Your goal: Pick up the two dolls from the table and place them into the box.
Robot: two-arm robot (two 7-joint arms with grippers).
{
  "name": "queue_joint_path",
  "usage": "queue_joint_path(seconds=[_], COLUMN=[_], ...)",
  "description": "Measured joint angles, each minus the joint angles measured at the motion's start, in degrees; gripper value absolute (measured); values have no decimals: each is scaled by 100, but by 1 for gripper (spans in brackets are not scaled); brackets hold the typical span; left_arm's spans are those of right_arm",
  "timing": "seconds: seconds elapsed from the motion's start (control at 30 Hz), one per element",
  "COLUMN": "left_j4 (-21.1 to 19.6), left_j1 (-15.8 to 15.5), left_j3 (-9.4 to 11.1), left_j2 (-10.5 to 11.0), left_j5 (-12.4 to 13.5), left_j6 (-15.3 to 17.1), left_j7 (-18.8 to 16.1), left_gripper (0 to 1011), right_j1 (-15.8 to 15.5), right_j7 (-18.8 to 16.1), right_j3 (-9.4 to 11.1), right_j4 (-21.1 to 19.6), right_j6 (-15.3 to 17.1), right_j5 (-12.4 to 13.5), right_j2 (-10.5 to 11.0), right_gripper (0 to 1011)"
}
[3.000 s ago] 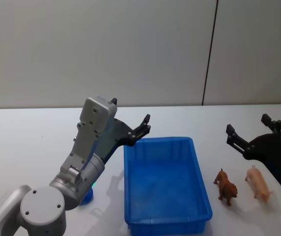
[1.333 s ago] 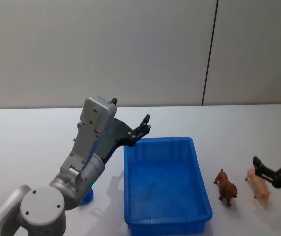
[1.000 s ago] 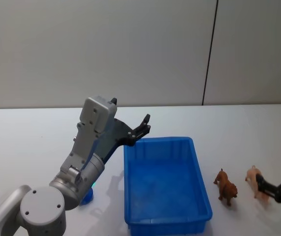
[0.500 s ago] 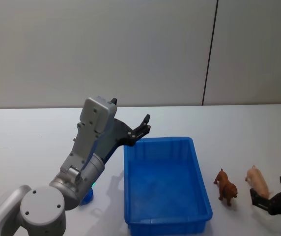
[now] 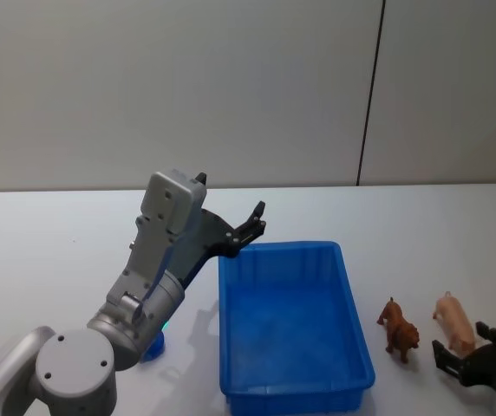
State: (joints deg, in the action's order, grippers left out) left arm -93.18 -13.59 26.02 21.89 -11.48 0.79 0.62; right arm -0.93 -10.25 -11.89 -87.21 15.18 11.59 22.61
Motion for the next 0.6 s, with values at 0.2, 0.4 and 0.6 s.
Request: queue_joint_path(seconds=[0.2,0.4,0.6], left_j4=[0,0,0], left_j1=[0,0,0], left_j3=[0,0,0], left_j2=[0,0,0], left_j5=[0,0,0], left_j6=[0,0,0], left_j7=[0,0,0], left_gripper=[1003,1003,1003], right_j1=[44,63,56], right_j7=[9,60,142], right_j3=[-31,-55,-67], right_j4=[101,167,170], right_j6=[3,-32,-148], right_j5=[-50,-97,-179], right_j2=[-58,-100,-115], right_gripper=[675,504,330])
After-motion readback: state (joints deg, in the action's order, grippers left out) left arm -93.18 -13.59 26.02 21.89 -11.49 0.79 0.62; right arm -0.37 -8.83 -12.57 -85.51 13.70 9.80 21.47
